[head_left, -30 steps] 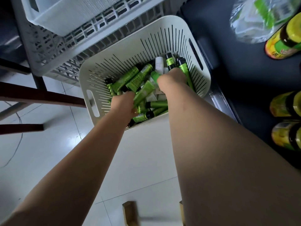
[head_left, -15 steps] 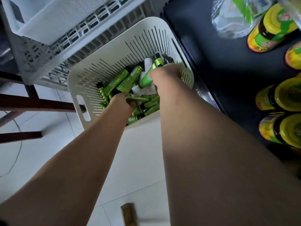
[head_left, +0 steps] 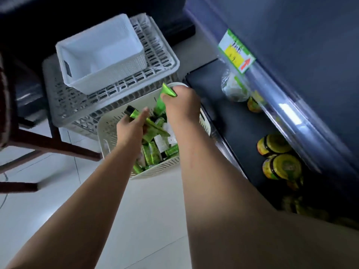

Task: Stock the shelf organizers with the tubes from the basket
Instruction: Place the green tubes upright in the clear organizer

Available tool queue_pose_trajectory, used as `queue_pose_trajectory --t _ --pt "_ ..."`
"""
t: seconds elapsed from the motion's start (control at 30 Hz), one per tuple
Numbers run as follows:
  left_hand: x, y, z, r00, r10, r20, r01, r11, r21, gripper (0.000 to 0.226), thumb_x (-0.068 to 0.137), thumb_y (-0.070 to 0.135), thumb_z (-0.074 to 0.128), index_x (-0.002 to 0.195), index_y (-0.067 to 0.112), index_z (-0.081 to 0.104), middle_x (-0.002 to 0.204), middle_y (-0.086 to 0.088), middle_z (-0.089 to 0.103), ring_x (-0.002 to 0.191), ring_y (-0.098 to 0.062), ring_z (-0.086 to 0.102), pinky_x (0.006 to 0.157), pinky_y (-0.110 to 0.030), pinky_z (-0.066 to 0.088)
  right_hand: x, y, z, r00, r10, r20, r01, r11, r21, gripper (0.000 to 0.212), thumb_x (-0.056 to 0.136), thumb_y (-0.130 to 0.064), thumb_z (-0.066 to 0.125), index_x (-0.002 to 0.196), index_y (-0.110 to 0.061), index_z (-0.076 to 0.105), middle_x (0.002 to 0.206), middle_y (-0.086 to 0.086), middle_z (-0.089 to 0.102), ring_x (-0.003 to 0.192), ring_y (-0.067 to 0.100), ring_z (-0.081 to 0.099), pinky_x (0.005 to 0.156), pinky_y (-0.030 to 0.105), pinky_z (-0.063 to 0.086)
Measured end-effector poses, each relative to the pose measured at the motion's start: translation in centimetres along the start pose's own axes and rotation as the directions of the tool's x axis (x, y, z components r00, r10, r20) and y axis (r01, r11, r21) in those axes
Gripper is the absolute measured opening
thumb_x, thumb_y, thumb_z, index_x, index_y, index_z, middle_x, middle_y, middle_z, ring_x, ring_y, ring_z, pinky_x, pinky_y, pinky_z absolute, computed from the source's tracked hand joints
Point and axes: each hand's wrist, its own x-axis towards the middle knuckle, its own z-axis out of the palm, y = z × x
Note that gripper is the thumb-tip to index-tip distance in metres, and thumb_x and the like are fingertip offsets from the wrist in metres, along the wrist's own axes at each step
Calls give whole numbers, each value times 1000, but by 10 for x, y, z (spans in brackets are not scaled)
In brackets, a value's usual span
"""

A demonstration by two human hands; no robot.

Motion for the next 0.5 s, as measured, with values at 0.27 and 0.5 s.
queue_pose_trajectory --t 0.27,0.5 --pt "-82 92 -5 933 174 314 -90 960 -266 16 95 17 73 101 4 66 90 -11 72 80 -19 71 86 -37 61 -66 -80 -83 963 -190 -190 188 982 -28 9 87 -13 67 95 -16 71 93 5 73 91 32 64 71 35 52" --pt "-172 155 4 722 528 448 -497 845 -196 49 82 22 85 95 -16 57 79 -27 69 72 -33 72 75 -47 64 -133 -96 -195 874 -281 -396 315 949 22 16 78 -14 72 94 -18 73 85 -2 73 81 23 65 73 32 50"
